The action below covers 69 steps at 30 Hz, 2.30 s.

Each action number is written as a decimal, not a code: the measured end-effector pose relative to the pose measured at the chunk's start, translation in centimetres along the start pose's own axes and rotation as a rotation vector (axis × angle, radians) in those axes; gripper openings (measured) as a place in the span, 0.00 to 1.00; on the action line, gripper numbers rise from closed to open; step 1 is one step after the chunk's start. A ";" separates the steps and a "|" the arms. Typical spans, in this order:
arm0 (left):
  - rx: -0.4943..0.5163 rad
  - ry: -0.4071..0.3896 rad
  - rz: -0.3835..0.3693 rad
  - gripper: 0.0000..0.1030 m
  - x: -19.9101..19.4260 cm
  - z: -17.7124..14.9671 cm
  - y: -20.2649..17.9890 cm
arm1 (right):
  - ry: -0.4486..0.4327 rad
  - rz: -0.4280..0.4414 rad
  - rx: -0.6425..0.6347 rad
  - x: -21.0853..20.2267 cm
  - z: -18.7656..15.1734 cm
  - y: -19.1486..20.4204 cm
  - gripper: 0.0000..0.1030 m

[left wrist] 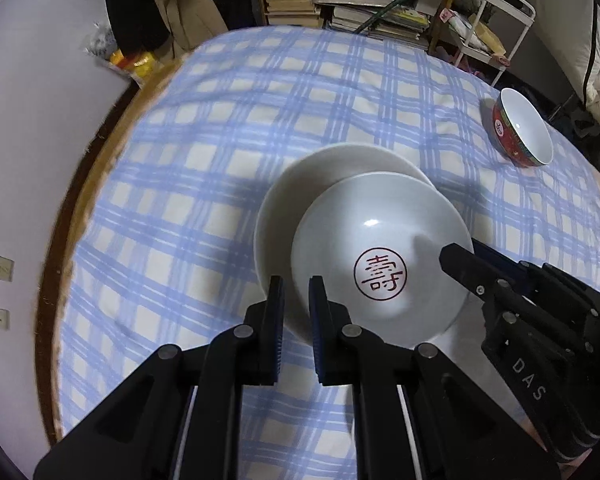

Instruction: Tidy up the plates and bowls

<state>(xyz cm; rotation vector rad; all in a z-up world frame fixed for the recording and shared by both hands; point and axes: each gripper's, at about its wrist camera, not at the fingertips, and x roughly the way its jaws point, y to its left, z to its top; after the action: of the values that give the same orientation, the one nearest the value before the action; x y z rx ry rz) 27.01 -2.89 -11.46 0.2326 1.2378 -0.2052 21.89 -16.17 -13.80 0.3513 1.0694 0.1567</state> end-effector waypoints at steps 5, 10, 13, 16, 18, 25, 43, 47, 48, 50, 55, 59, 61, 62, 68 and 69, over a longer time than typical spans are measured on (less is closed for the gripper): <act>-0.027 -0.011 -0.004 0.12 -1.2 0.4 0.2 | -0.028 0.072 0.064 -1.5 0.7 -1.2 0.18; -0.035 -0.050 0.007 0.16 -2.8 1.1 -0.3 | -0.048 0.060 0.070 -3.3 1.6 -2.6 0.19; -0.052 -0.079 -0.019 0.17 -3.6 1.7 -0.8 | -0.065 0.024 0.067 -4.5 2.2 -3.9 0.31; -0.071 -0.113 -0.054 0.21 -4.2 2.7 -1.8 | -0.081 -0.002 0.079 -5.7 3.0 -5.9 0.47; -0.071 -0.118 -0.066 0.27 -4.1 3.5 -2.9 | -0.086 0.013 0.112 -6.3 3.5 -7.7 0.58; -0.053 -0.138 -0.097 0.56 -2.9 6.0 -6.8 | -0.101 -0.073 0.193 -7.2 5.2 -13.9 0.87; 0.027 -0.065 -0.122 0.73 3.4 13.5 -16.9 | -0.059 -0.189 0.250 -4.9 9.0 -24.0 0.90; 0.033 -0.041 -0.117 0.73 5.2 14.3 -18.2 | -0.048 -0.182 0.283 -3.8 9.8 -25.8 0.90; 0.031 -0.036 -0.115 0.73 5.6 14.4 -18.5 | -0.034 -0.173 0.292 -3.3 10.0 -26.3 0.90; 0.034 -0.020 -0.115 0.73 6.6 14.8 -19.0 | -0.025 -0.161 0.289 -2.7 10.2 -26.6 0.89; 0.016 -0.012 -0.143 0.65 8.3 15.4 -19.7 | 0.002 -0.182 0.270 -1.3 10.4 -27.1 0.60; 0.026 -0.003 -0.234 0.28 8.8 15.5 -20.2 | 0.018 -0.126 0.281 -0.6 10.1 -27.5 0.35; 0.039 0.007 -0.272 0.14 9.0 15.5 -20.9 | 0.031 -0.081 0.285 -0.2 9.9 -27.4 0.20; 0.038 0.008 -0.278 0.08 9.1 15.5 -21.2 | 0.040 -0.058 0.289 -0.1 9.8 -27.2 0.12; 0.017 0.029 -0.275 0.05 9.6 15.7 -21.5 | 0.053 -0.054 0.348 -0.3 9.6 -26.3 0.11; -0.001 0.033 -0.284 0.06 9.5 15.6 -21.1 | 0.053 -0.069 0.329 -0.5 9.6 -25.8 0.11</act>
<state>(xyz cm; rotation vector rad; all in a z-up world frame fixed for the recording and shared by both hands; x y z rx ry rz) 38.30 -27.87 -17.03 0.0582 1.3019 -0.4466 28.98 -42.42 -18.44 0.6080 1.1599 -0.0744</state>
